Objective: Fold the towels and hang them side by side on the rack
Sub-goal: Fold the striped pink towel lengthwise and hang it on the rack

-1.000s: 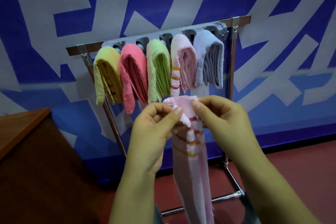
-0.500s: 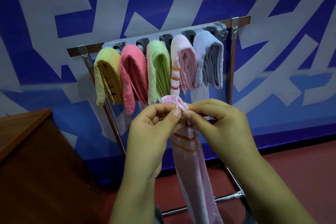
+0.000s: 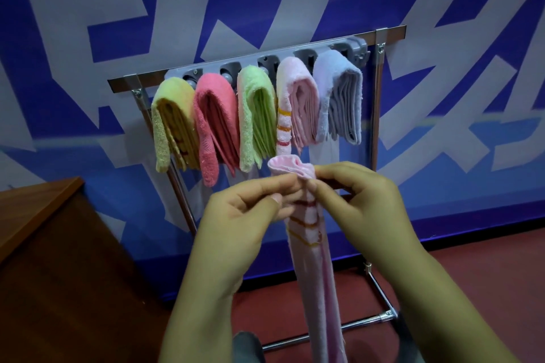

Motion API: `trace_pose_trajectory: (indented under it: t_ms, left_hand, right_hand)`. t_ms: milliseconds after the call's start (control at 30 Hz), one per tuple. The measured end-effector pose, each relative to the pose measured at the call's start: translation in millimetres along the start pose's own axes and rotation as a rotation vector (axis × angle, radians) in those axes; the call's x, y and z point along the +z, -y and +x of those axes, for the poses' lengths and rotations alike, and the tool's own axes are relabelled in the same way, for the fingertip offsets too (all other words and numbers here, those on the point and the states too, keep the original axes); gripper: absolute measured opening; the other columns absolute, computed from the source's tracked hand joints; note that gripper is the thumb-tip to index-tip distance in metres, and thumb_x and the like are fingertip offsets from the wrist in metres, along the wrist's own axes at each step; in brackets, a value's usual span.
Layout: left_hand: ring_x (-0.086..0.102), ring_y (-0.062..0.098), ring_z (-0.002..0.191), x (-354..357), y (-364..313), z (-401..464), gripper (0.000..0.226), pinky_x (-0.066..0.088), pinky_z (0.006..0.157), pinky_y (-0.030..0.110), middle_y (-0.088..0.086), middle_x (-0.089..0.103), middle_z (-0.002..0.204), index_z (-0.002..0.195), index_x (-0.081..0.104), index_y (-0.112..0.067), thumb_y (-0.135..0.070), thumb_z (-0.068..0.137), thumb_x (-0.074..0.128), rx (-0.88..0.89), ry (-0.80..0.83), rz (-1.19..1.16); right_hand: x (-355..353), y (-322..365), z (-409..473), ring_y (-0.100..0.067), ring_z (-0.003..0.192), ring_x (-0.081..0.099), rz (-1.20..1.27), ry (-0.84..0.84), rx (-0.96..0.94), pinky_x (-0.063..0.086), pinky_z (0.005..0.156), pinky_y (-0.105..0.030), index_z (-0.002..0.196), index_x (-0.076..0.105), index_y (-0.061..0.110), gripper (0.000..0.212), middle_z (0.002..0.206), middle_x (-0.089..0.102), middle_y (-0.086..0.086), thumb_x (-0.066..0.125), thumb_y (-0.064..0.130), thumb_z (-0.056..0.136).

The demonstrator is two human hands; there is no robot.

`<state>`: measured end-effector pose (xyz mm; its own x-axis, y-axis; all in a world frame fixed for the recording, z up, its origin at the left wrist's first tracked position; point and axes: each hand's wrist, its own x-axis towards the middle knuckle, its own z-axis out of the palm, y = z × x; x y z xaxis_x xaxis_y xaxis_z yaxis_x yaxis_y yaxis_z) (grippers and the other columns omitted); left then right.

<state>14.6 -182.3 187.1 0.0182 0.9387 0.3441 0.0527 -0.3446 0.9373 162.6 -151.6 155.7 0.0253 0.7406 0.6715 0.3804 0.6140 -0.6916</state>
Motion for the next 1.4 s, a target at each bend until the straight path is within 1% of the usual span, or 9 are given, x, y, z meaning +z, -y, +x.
trace_pose_trajectory:
  t_ms: [133, 267, 433, 533, 633, 833, 1033, 1167, 1400]
  left_hand:
    - [0.056, -0.002, 0.104, -30, 5, 11, 0.022, 0.043, 0.079, 0.009, -0.015, 0.06, 0.108, 0.096, 0.066, -0.038, -0.037, 0.074, 0.067, 0.363, -0.144, 0.422]
    - [0.04, 0.0, 0.122, -42, 9, 22, 0.022, 0.032, 0.098, 0.01, -0.018, 0.043, 0.123, 0.084, 0.063, -0.045, -0.055, 0.065, 0.066, 0.4, -0.029, 0.682]
    - [0.052, 0.003, 0.108, -46, 14, 28, 0.022, 0.034, 0.09, 0.006, -0.016, 0.054, 0.105, 0.073, 0.064, -0.031, -0.052, 0.067, 0.065, 0.343, 0.116, 0.706]
    - [0.058, 0.007, 0.085, -44, 7, 30, 0.031, 0.043, 0.076, 0.015, -0.004, 0.06, 0.084, 0.068, 0.061, -0.015, -0.046, 0.071, 0.066, 0.419, 0.116, 0.68]
    - [0.059, 0.011, 0.07, -36, -7, 32, 0.028, 0.047, 0.064, 0.025, 0.005, 0.062, 0.074, 0.068, 0.06, -0.014, -0.04, 0.068, 0.072, 0.424, 0.044, 0.572]
    - [0.061, 0.004, 0.068, -29, -15, 33, 0.036, 0.053, 0.065, 0.017, -0.007, 0.064, 0.068, 0.091, 0.058, -0.025, -0.002, 0.069, 0.075, 0.249, -0.015, 0.174]
    - [0.061, -0.002, 0.079, -25, -16, 42, 0.023, 0.05, 0.076, 0.017, -0.011, 0.069, 0.083, 0.084, 0.066, -0.03, -0.01, 0.076, 0.074, 0.287, -0.046, 0.535]
    - [0.051, -0.01, 0.098, -14, -26, 44, 0.038, 0.035, 0.086, 0.002, -0.017, 0.056, 0.105, 0.112, 0.062, -0.025, -0.034, 0.076, 0.073, 0.465, 0.108, 0.813]
    - [0.058, 0.003, 0.084, -8, -37, 46, 0.025, 0.046, 0.077, 0.026, -0.008, 0.067, 0.088, 0.096, 0.069, -0.02, -0.037, 0.078, 0.063, 0.544, 0.212, 0.898]
  right_hand:
    - [-9, 2, 3, -0.004, 0.088, 0.066, 0.221, 0.102, 0.144, 0.055, 0.077, -0.021, 0.092, 0.069, 0.028, 0.017, 0.093, 0.071, 0.009, 0.062, 0.012, 0.087]
    - [-12, 6, 5, -0.008, 0.09, 0.068, 0.317, 0.193, 0.168, 0.056, 0.082, -0.029, 0.099, 0.07, 0.017, 0.016, 0.092, 0.073, 0.003, 0.058, 0.014, 0.089]
    - [-13, 3, 6, -0.012, 0.089, 0.067, 0.317, 0.213, 0.168, 0.055, 0.083, -0.039, 0.095, 0.068, 0.021, 0.012, 0.091, 0.071, 0.005, 0.057, 0.024, 0.089]
    - [-9, 2, 6, -0.019, 0.087, 0.064, 0.275, 0.201, 0.139, 0.052, 0.081, -0.049, 0.093, 0.065, 0.021, 0.018, 0.088, 0.068, 0.002, 0.05, 0.03, 0.087]
    - [-11, 8, 12, -0.032, 0.086, 0.061, 0.34, 0.165, 0.097, 0.05, 0.079, -0.052, 0.093, 0.063, 0.016, 0.019, 0.088, 0.064, -0.011, 0.05, 0.028, 0.088]
    - [-12, 8, 14, -0.011, 0.078, 0.058, 0.392, 0.171, 0.12, 0.05, 0.078, -0.047, 0.094, 0.062, 0.019, 0.015, 0.08, 0.064, 0.002, 0.05, 0.026, 0.088]
    - [-7, 4, 19, -0.01, 0.078, 0.06, 0.375, 0.129, 0.128, 0.051, 0.079, -0.043, 0.094, 0.063, 0.018, 0.011, 0.08, 0.066, 0.001, 0.052, 0.018, 0.094]
    - [0, 10, 21, -0.017, 0.083, 0.063, 0.333, 0.174, 0.062, 0.052, 0.078, -0.035, 0.099, 0.063, 0.011, 0.018, 0.086, 0.066, -0.002, 0.05, 0.021, 0.091]
    - [-2, 9, 19, -0.009, 0.084, 0.064, 0.441, 0.173, 0.076, 0.054, 0.081, -0.035, 0.097, 0.064, 0.014, 0.014, 0.084, 0.068, 0.005, 0.053, 0.018, 0.091]
